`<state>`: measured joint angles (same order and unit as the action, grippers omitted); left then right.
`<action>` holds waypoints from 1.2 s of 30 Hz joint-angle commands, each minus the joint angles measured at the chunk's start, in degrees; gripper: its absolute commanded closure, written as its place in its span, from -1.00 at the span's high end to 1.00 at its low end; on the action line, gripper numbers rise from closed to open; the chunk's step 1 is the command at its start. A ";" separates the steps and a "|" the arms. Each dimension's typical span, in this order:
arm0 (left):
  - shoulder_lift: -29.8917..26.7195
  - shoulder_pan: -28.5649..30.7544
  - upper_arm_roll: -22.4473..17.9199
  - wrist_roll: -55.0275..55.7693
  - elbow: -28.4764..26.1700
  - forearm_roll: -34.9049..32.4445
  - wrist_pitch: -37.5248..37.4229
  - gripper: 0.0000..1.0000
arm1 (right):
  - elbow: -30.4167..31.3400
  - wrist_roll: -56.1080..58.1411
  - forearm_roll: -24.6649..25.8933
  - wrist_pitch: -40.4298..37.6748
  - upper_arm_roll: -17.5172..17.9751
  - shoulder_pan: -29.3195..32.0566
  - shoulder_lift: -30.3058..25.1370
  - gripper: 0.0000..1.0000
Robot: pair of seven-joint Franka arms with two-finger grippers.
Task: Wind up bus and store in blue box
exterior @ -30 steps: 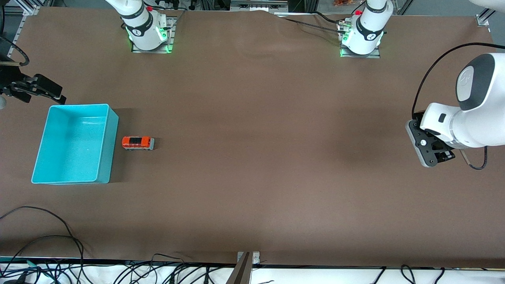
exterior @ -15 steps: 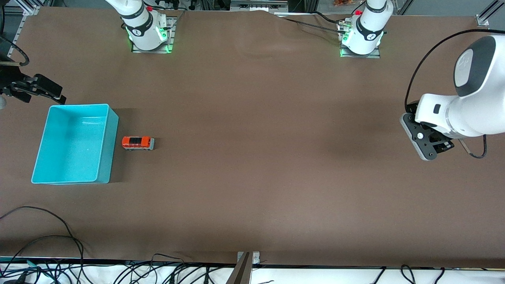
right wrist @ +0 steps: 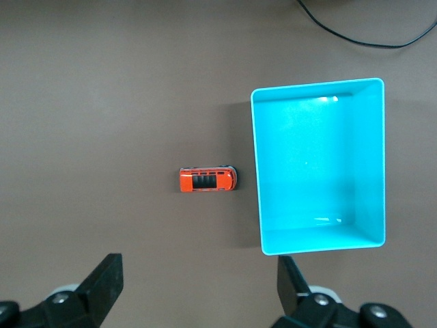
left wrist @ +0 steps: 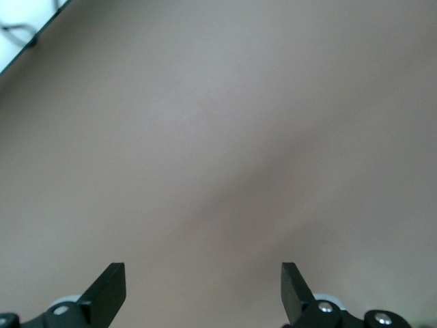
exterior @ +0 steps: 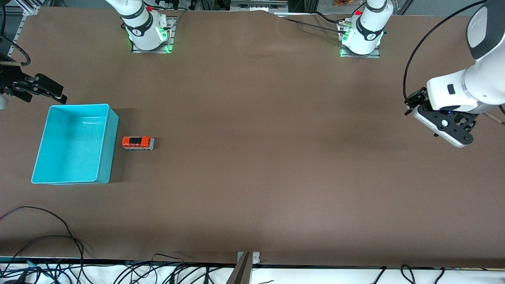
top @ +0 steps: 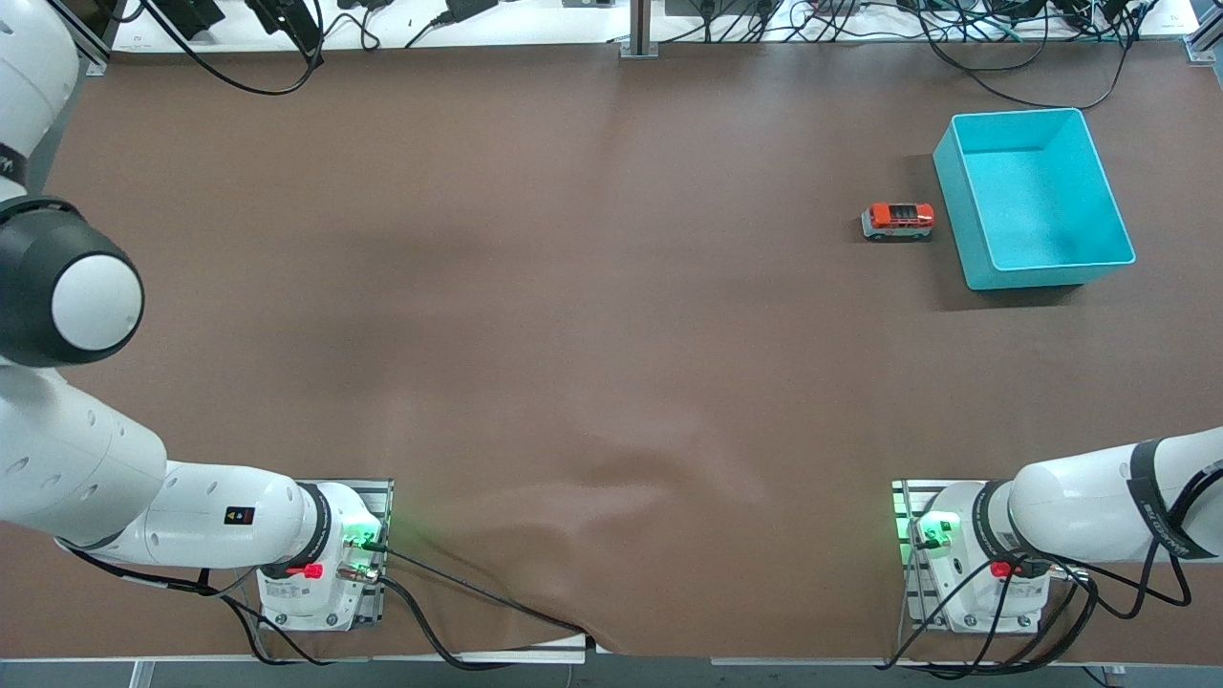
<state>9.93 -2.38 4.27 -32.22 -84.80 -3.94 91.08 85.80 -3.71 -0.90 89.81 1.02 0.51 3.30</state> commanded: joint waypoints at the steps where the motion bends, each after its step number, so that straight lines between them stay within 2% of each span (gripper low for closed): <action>1: -6.76 -0.78 -1.02 11.19 -8.27 1.40 2.70 1.00 | -0.37 0.55 0.81 -0.87 -0.05 0.11 0.91 1.00; 9: -12.47 -0.17 -1.28 17.01 -13.02 1.40 2.79 1.00 | -0.19 0.55 0.81 -0.87 -0.05 0.02 3.55 1.00; 11: -12.83 -0.43 -2.85 16.49 -13.46 1.66 2.79 1.00 | -0.11 0.72 0.90 -0.95 -0.05 0.11 3.64 1.00; 14: -13.01 -0.87 -6.55 16.05 -13.90 6.04 2.70 1.00 | -0.02 0.64 0.90 -0.95 -0.05 0.11 3.64 1.00; 23: -13.18 -0.60 -6.47 16.13 -13.99 6.41 2.79 1.00 | 0.07 0.73 0.81 -0.78 -0.23 0.37 3.73 1.00; 27: -13.09 -0.52 -6.29 16.13 -13.73 4.12 2.70 1.00 | 4.72 0.37 0.99 0.27 -0.23 0.46 1.89 1.00; 36: -13.71 -0.17 -6.29 16.22 -13.55 4.03 1.73 1.00 | 16.32 0.37 0.90 8.62 -0.23 0.28 -3.74 1.00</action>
<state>-1.97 -2.52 -2.01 -16.39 -97.58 1.23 93.09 93.83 -3.62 -0.79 93.34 0.68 0.75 4.77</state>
